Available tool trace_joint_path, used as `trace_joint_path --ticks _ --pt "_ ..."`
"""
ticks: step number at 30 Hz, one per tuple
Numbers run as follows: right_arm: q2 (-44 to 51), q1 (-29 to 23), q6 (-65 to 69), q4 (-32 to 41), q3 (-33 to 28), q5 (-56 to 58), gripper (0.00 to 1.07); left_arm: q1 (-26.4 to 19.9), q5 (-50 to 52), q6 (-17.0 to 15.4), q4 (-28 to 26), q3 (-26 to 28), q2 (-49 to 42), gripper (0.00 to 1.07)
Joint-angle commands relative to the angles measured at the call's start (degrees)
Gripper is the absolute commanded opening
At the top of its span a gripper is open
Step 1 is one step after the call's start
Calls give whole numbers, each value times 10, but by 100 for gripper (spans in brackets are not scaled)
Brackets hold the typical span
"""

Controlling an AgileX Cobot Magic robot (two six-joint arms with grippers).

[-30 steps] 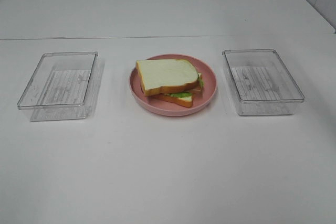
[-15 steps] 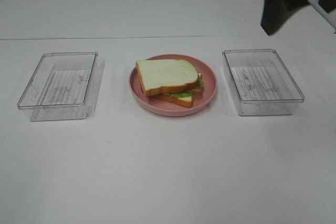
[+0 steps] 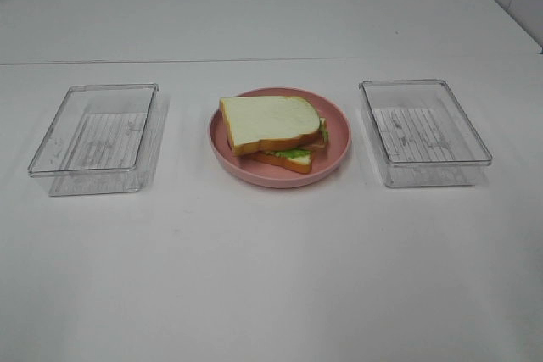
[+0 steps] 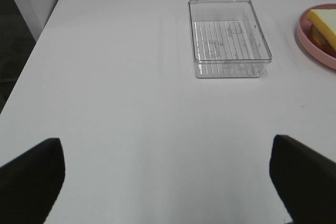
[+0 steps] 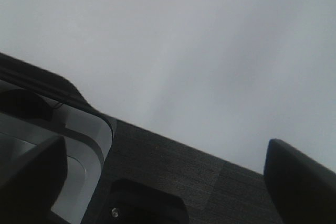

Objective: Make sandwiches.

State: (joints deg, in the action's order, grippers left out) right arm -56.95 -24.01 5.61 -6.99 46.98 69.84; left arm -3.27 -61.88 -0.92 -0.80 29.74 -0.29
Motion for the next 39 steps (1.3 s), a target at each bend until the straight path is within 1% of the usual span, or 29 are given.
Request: trace_joint_path --ticks 1,2,3,4,5,6,7,8,9,10,11,12,13,14,15,17,18,23,25,26,28,39 --pt "120 1 4 -7 -96 41 100 -1 4 -2 -5 -1 -7 98" --pt "153 1 4 -10 -116 40 100 -1 4 -2 -5 -1 -7 98" --pt "153 1 4 -10 -116 40 100 -1 4 -2 -5 -1 -7 98" --pt "214 3 4 -11 -150 39 100 -1 4 -2 -5 -1 -7 98" --pt "214 3 4 -11 -150 39 100 -1 4 -2 -5 -1 -7 98" --pt "276 4 4 -7 -176 39 100 -1 4 -2 -5 -1 -7 98" --pt "308 10 2 0 -183 35 100 -1 4 -2 -5 -1 -7 98" --pt "308 10 2 0 -183 35 100 -1 4 -2 -5 -1 -7 98" --pt "370 39 -9 11 -176 25 100 -1 4 -2 -5 -1 -7 98" --pt "394 57 -15 15 -175 18 100 -1 4 -2 -5 -1 -7 98" --pt "394 57 -15 15 -175 18 100 -1 4 -2 -5 -1 -7 98" --pt "445 85 -36 20 -175 5 100 -1 4 -2 -5 -1 -7 98" --pt "470 99 -46 23 -175 1 100 -1 4 -2 -5 -1 -7 98" --pt "470 99 -46 23 -175 1 100 -1 4 -2 -5 -1 -7 98" --pt "508 120 -61 30 -175 -2 100 -1 4 -2 -5 -1 -7 98" --pt "525 128 -65 34 -178 -2 100 -1 4 -2 -5 -1 -7 98" --pt "551 139 -72 42 -189 -6 100 -1 4 -2 -5 -1 -7 98" --pt "576 163 -74 50 -192 -33 100 -1 4 -2 -5 -1 -7 98" --pt "593 191 -74 52 -212 -70 100 -1 4 -2 -5 -1 -7 98" --pt "593 191 -74 52 -212 -70 100 -1 4 -2 -5 -1 -7 98" --pt "593 208 -73 52 -210 -68 100 -1 4 -2 -5 -1 -7 98" --pt "592 208 -71 54 -210 -68 100 -1 4 -2 -5 -1 -7 98"
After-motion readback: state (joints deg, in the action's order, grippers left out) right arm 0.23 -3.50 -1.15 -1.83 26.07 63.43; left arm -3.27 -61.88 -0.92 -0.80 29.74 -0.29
